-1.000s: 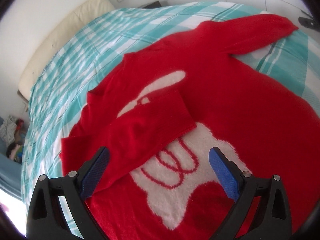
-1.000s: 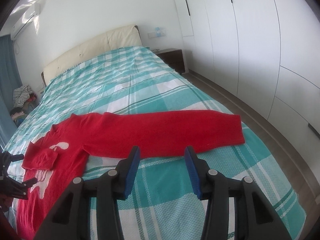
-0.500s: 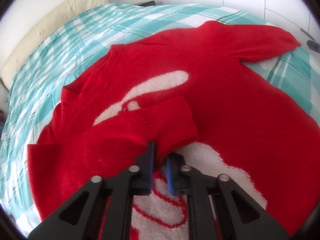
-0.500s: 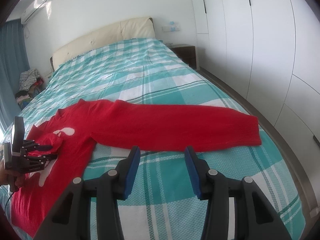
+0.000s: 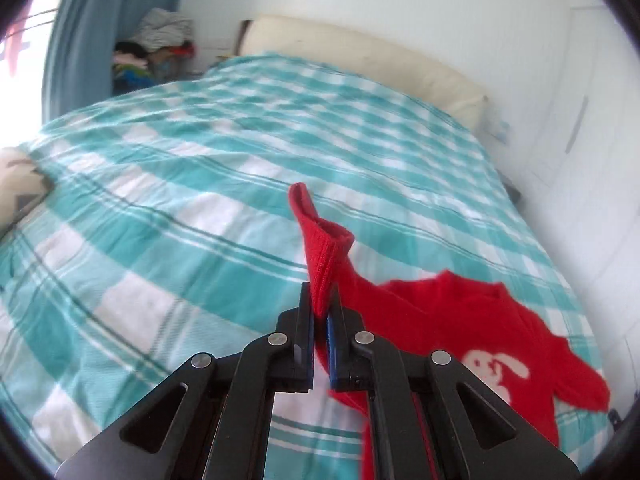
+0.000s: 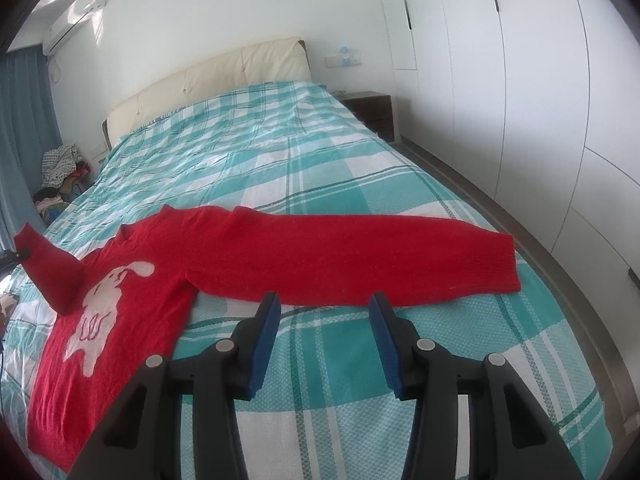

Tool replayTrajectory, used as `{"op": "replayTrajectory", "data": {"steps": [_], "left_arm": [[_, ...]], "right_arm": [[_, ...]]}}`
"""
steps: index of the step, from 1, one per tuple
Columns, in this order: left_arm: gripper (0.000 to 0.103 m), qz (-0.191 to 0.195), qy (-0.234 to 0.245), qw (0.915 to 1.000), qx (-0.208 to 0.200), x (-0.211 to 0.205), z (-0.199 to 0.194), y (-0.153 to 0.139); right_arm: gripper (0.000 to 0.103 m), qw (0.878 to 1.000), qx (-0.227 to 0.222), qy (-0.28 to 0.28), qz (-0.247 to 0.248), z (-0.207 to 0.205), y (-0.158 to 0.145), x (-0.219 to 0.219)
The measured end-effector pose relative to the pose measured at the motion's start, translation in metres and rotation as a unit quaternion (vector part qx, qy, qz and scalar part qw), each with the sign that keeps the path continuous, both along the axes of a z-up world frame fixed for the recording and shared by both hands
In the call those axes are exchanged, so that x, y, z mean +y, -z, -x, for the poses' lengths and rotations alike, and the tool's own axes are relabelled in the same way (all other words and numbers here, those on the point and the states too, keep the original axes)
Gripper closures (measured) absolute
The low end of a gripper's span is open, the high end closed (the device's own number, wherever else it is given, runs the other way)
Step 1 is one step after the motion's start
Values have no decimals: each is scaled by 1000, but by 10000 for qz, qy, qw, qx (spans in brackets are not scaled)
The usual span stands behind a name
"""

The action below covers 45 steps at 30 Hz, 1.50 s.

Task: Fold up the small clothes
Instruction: 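Pull the held sleeve outward away from the body with the left gripper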

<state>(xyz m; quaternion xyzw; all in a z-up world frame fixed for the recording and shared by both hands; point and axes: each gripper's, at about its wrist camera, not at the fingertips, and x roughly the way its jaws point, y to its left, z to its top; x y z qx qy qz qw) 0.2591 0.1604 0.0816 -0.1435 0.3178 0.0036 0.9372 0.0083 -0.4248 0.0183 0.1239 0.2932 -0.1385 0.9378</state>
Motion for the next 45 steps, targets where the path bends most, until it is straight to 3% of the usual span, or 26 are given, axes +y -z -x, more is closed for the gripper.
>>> {"op": "replayTrajectory", "data": {"steps": [3, 7, 14, 17, 24, 45], "left_arm": [[99, -111, -975, 9949, 214, 52, 12, 20], [99, -87, -1973, 9784, 610, 95, 24, 60], [99, 331, -2837, 9523, 1076, 141, 49, 113], [100, 867, -3079, 9402, 1171, 157, 62, 123], [100, 541, -3082, 9411, 1282, 154, 59, 127], [98, 882, -3022, 9403, 1292, 167, 64, 138]], "right_arm": [[57, 10000, 54, -1, 78, -1, 2, 3], [57, 9996, 145, -49, 238, -5, 5, 9], [57, 9984, 312, -154, 435, -11, 12, 17], [57, 9983, 362, -173, 421, -12, 14, 17], [57, 9988, 351, -95, 340, -10, 14, 12], [56, 9986, 463, 20, 258, -11, 20, 6]]}}
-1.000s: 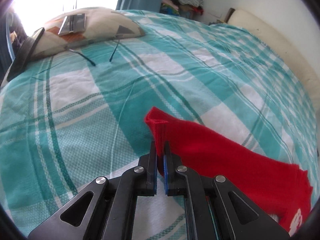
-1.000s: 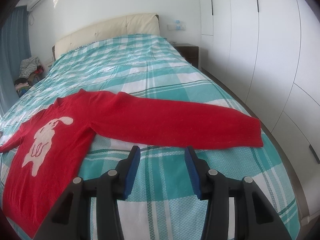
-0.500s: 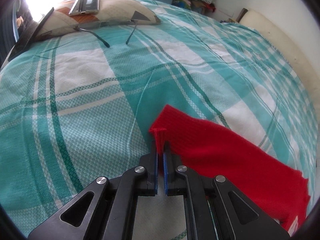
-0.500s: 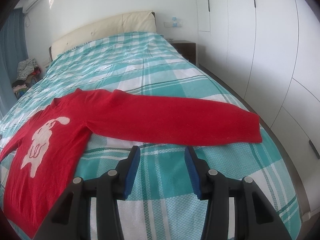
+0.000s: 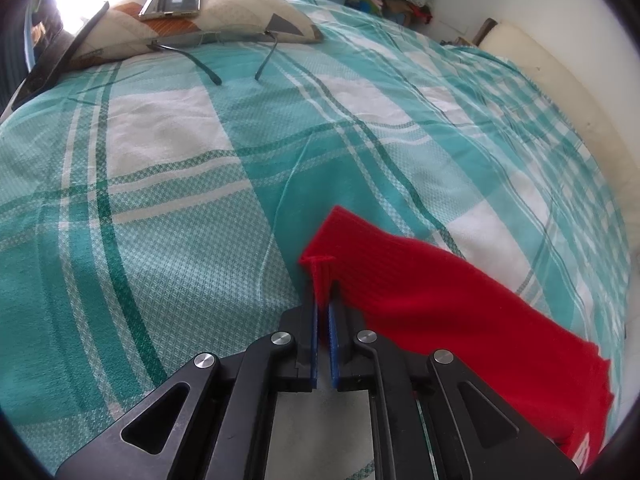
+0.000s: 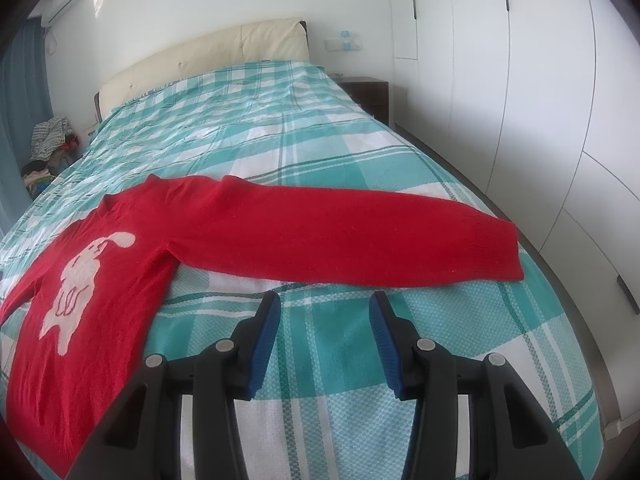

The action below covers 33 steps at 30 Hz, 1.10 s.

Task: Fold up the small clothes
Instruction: 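Pull the held sleeve outward away from the body with the left gripper, then lower the sleeve onto the bed and open the left gripper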

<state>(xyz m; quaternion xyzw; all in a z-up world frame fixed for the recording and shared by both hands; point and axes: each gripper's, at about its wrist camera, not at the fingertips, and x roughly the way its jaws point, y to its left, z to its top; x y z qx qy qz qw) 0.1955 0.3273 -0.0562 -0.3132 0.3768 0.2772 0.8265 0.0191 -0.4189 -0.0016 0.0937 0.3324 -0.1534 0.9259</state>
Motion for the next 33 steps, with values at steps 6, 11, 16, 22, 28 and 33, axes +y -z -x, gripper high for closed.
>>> {"op": "replayTrajectory", "data": {"steps": [6, 11, 16, 22, 28, 33], "left_arm": [[96, 135, -25, 9999, -59, 2, 2, 2], [96, 370, -60, 9991, -197, 7, 8, 2], [92, 543, -70, 9979, -340, 7, 12, -2], [58, 490, -311, 9970, -505, 9, 22, -12], [16, -119, -1512, 9866, -600, 22, 55, -33], [13, -176, -1812, 9797, -835, 25, 68, -43]], "right_arm": [[55, 10000, 6, 59, -40, 2, 1, -2], [54, 10000, -1, 75, -40, 3, 0, -3], [52, 10000, -17, 78, -42, 3, 0, -4], [51, 9999, -52, 89, -54, 4, -3, -4], [49, 9998, -93, 144, -128, 6, -4, -5], [47, 9997, -114, 186, -114, 7, -4, -5]]}}
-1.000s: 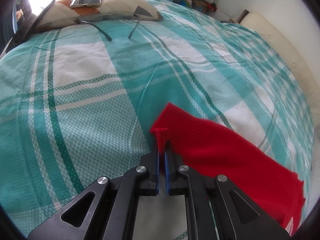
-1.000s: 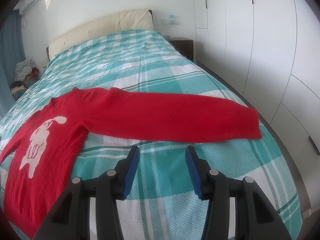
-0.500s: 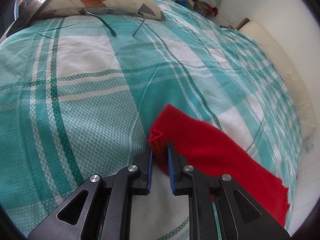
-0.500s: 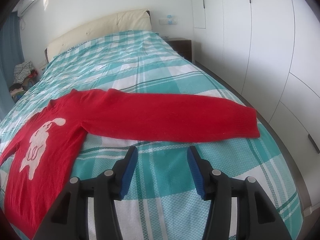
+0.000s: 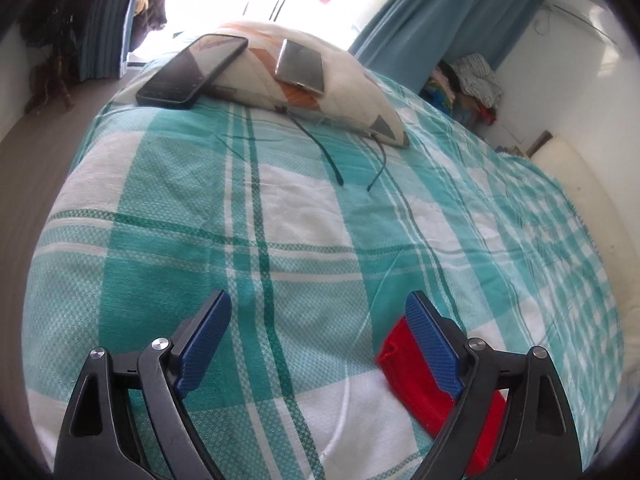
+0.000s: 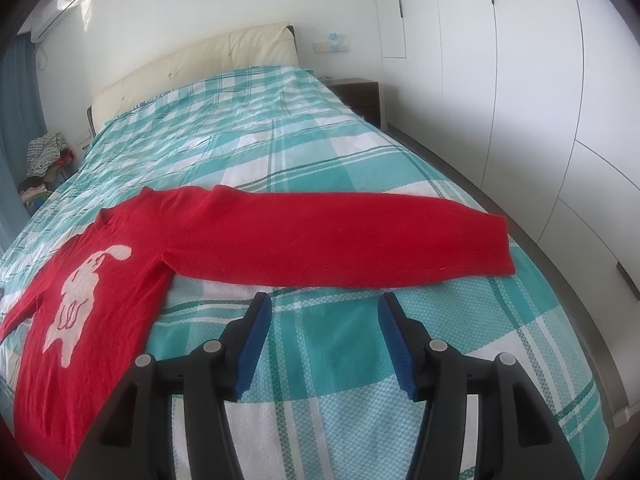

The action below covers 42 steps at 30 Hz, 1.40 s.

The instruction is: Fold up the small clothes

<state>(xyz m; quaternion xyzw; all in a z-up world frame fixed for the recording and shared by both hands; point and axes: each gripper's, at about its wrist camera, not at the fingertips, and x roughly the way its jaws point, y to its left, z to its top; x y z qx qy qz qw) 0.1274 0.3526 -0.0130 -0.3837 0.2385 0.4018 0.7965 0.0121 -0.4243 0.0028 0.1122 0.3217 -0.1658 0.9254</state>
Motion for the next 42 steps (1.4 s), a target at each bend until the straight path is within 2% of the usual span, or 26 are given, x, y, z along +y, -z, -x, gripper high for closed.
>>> {"op": "replayTrajectory", "data": {"steps": [4, 7, 13, 17, 23, 31, 36, 42], "left_arm": [[12, -219, 597, 9979, -87, -23, -11, -11], [10, -570, 1217, 9908, -145, -49, -15, -24], [7, -1045, 2426, 9643, -165, -103, -24, -32], [7, -1195, 2978, 9471, -78, -131, -29, -29], [7, -1593, 3505, 9229, -51, -161, -33, -33], [7, -1722, 4047, 8980, 109, -184, -40, -29], [7, -1735, 4161, 8924, 189, -190, -42, -25], [7, -1606, 4121, 8967, 192, -186, -42, -23]], "right_arm": [[47, 10000, 14, 3, 17, 0, 0, 0], [46, 10000, 29, 4, 41, 0, 1, 0], [43, 9999, 27, -17, 111, -1, 1, 4], [43, 9999, 9, -25, 109, 0, 1, 5], [41, 10000, -39, 53, -25, 2, 2, 0], [41, 9998, -59, 143, -158, 3, 3, -6], [41, 9998, -45, 116, -137, 2, 3, -6], [40, 9998, -51, 116, -131, 2, 3, -6]]}}
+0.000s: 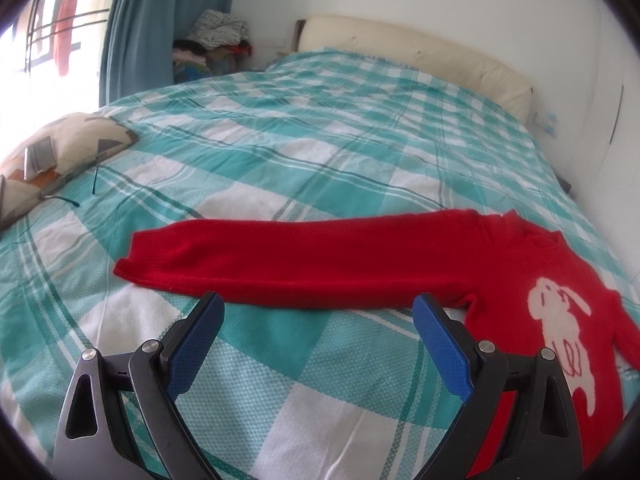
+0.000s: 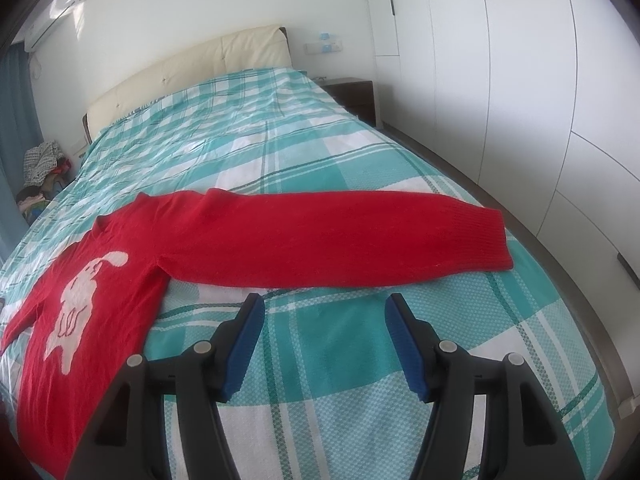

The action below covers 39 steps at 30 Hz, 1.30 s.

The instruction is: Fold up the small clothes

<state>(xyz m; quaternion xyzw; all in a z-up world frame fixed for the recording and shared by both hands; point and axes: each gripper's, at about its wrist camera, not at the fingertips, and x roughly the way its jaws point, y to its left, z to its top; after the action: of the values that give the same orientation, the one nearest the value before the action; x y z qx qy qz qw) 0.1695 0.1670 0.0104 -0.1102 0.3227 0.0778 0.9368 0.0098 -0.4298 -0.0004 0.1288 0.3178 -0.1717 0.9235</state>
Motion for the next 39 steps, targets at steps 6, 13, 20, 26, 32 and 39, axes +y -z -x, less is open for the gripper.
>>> {"op": "replayTrajectory", "data": {"steps": [6, 13, 20, 26, 32, 39], "left_arm": [[7, -3, 0, 10000, 15, 1, -1, 0], [7, -98, 39, 9999, 59, -3, -2, 2], [7, -110, 31, 9999, 102, -4, -3, 5], [7, -161, 40, 9997, 180, -5, -5, 7], [7, -294, 130, 9986, 424, -11, -11, 14], [7, -394, 210, 9977, 504, -16, -11, 16]], "right_arm": [[40, 10000, 8, -4, -4, 0, 0, 0], [40, 10000, 16, -20, -4, -1, 1, 2], [40, 10000, 15, -20, -6, -1, 1, 2], [40, 10000, 15, -21, -9, -1, 1, 2], [40, 10000, -11, -16, -40, -1, 1, 2], [40, 10000, 15, -20, -10, -1, 1, 2]]}}
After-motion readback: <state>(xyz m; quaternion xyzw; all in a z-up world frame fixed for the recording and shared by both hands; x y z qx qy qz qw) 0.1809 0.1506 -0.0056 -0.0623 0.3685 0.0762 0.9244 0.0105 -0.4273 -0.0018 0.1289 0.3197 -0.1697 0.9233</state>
